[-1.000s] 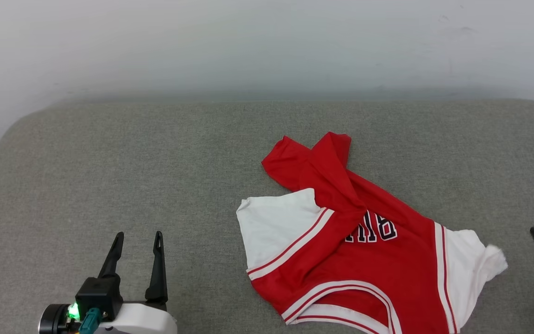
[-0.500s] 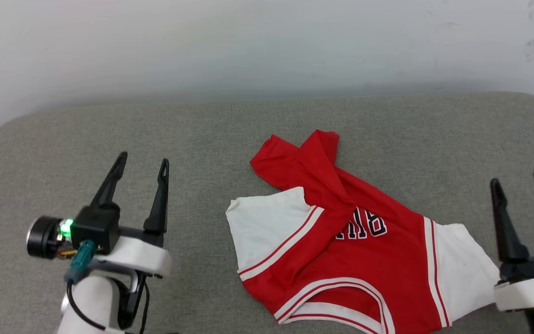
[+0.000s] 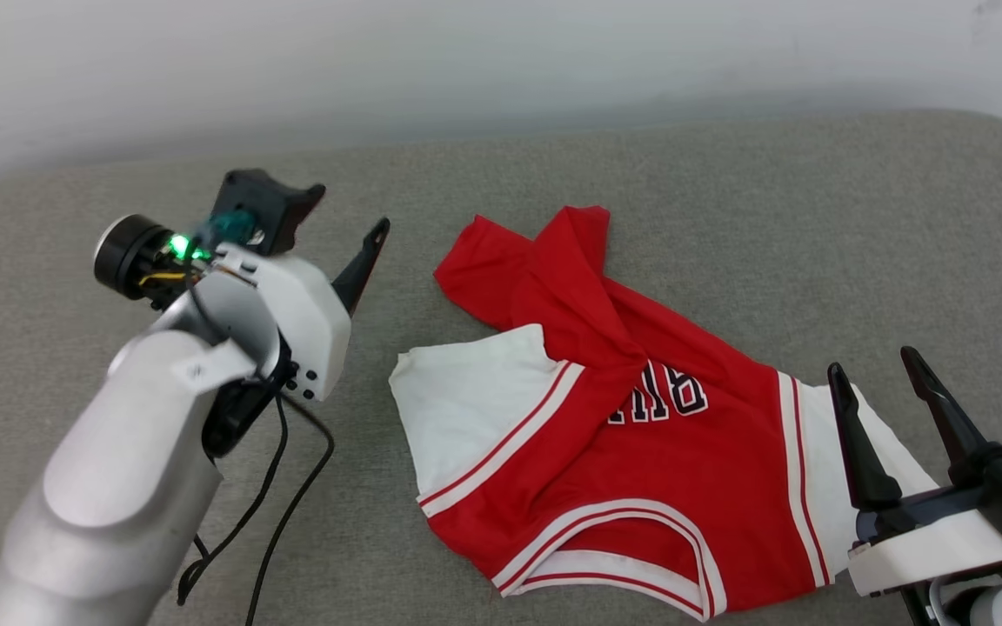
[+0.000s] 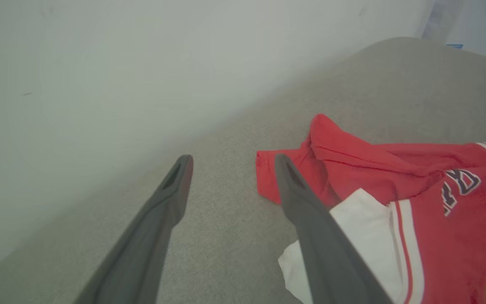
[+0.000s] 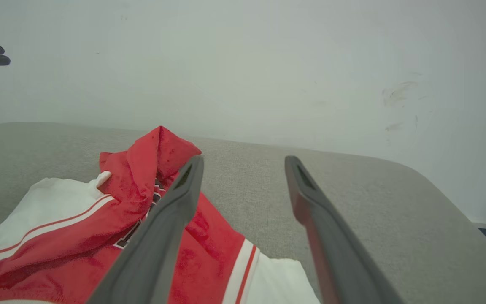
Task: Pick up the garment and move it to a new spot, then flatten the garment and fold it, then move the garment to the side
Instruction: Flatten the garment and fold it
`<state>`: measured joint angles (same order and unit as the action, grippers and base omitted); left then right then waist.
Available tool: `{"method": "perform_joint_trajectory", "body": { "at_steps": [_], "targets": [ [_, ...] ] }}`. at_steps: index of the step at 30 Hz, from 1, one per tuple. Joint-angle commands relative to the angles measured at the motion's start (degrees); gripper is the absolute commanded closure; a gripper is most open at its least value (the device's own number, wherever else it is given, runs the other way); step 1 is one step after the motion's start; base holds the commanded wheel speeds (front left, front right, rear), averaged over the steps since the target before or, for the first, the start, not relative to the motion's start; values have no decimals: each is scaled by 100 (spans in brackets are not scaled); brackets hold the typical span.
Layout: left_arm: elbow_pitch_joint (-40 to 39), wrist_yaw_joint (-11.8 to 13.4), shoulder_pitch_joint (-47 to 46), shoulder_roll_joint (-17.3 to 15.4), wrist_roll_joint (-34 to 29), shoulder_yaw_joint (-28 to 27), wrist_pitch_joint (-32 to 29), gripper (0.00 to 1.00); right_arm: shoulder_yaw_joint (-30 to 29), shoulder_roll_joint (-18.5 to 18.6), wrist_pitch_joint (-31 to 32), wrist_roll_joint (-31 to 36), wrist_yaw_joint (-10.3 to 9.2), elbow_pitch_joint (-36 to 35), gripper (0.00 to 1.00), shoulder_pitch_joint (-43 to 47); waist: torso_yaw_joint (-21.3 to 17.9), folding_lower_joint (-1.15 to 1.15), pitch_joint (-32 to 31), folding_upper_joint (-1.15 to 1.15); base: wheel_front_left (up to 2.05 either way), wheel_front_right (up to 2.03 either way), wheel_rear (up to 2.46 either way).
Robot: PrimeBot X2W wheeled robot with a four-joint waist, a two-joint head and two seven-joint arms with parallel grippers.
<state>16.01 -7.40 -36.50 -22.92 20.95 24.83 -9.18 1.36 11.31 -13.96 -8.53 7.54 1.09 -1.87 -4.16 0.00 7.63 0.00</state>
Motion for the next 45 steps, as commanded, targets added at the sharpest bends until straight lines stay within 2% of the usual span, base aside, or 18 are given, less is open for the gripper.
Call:
{"method": "perform_joint_trajectory", "body": {
  "at_steps": [1, 4, 7, 13, 17, 25, 26, 27, 32, 35, 37, 45],
  "targets": [
    [31, 0, -186, -127, 266, 236, -377, 0, 11, 10, -38, 46, -9, 62, 0, -108, -93, 0, 124, 0, 0, 0, 0],
    [43, -1, -632, -433, 913, 855, -1381, 0, 80, 17, -78, 114, -9, 175, 0, -263, -172, 0, 266, 0, 0, 0, 0],
    [126, -2, -965, -644, 1394, 1353, -2090, 0, 159, -44, -109, 145, -9, 229, 0, -417, -260, 0, 454, 0, 0, 0, 0],
    [377, -1, -1426, -866, 2046, 2284, -3017, 0, 293, -133, -126, 154, -9, 335, 0, -698, -440, 0, 778, 0, 0, 0, 0],
    [619, -2, -1604, -981, 2246, 2801, -3192, 0, 308, -179, -124, 172, -9, 298, 0, -825, -545, 0, 932, 0, 0, 0, 0],
    [1382, 4, -1570, -956, 2404, 3693, -3002, 0, 288, -236, -124, 233, -9, 261, 0, -946, -657, 0, 1041, 0, 0, 0, 0],
    [1436, 4, -1565, -941, 2422, 3799, -2939, 36, 273, -239, -124, 236, -9, 257, 0, -937, -651, 0, 1037, 0, 0, 0, 0],
    [1470, 4, -1582, -942, 2393, 3936, -2886, 100, 252, -241, -123, 248, -9, 257, 0, -914, -635, 0, 1025, 0, 0, 0, 0],
    [1482, 4, -1746, -1003, 2509, 4092, -2057, 100, 208, -253, -124, 291, -9, 287, 0, -781, -484, 0, 878, 0, 0, 0, 0],
    [1414, 17, -1735, -1071, 2528, 3892, -1350, 100, 179, -248, -123, 287, -9, 312, 0, -705, -377, 0, 734, 0, 0, 0, 0],
    [1298, 114, -1601, -1114, 2602, 3716, -908, 100, 145, -236, -123, 284, -9, 328, 0, -652, -270, 0, 631, 0, 0, 0, 0],
    [470, 884, -653, -1813, 3049, 3084, 104, 100, 47, -175, -123, 281, -9, 431, 0, -461, 66, 0, 357, 0, 0, 0, 0]
  ]
}}
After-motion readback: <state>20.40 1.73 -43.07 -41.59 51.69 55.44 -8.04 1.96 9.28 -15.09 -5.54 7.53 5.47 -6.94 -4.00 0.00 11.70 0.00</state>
